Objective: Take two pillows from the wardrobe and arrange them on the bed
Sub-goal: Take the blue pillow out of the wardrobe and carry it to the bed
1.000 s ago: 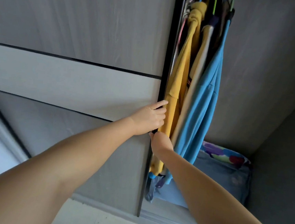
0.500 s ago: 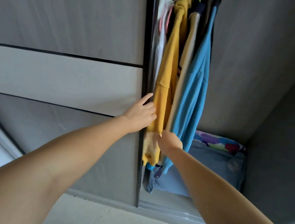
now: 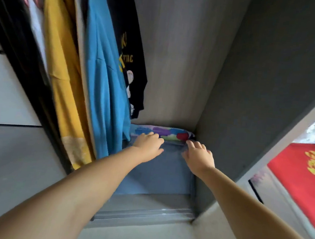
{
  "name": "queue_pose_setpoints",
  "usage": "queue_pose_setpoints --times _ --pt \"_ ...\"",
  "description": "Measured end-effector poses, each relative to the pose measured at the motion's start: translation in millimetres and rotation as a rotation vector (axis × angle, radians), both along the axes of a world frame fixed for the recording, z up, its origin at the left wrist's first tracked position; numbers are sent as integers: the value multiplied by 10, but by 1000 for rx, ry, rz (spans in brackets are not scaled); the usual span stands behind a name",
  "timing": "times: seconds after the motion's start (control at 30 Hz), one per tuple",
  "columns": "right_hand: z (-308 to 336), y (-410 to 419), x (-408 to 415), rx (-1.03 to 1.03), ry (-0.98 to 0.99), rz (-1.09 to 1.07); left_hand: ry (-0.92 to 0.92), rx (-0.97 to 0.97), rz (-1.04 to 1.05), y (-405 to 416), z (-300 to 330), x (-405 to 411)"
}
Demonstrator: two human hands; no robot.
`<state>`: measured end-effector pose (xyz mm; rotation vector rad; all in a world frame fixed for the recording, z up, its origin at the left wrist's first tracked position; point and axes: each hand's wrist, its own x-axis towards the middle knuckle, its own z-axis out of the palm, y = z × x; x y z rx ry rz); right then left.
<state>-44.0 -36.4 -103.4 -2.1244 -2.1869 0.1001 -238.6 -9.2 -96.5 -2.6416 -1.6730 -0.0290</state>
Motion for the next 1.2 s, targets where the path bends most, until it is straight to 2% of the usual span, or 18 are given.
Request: queue_pose_setpoints --times 0.17,0.43,0.7,0.83,1.0,1.2 --pt "-257 151 394 -52 -62 52 -44 -60 80 110 -313 387" --pt "-668 944 325 -233 -67 109 -56 -190 195 803 -873 257" --pt "-1275 1967 187 -340 -108 55 -42 -354 135 1822 -1500 122" --pt "-1760 2359 115 -423 -50 32 87 -368 111 2219 -1835 54" --pt "-2584 3087 76 -481 -29 48 116 -397 162 2737 -2577 15" --pt "-3688 4051 26 -463 -72 119 10 -198 223 3393 -3684 -17"
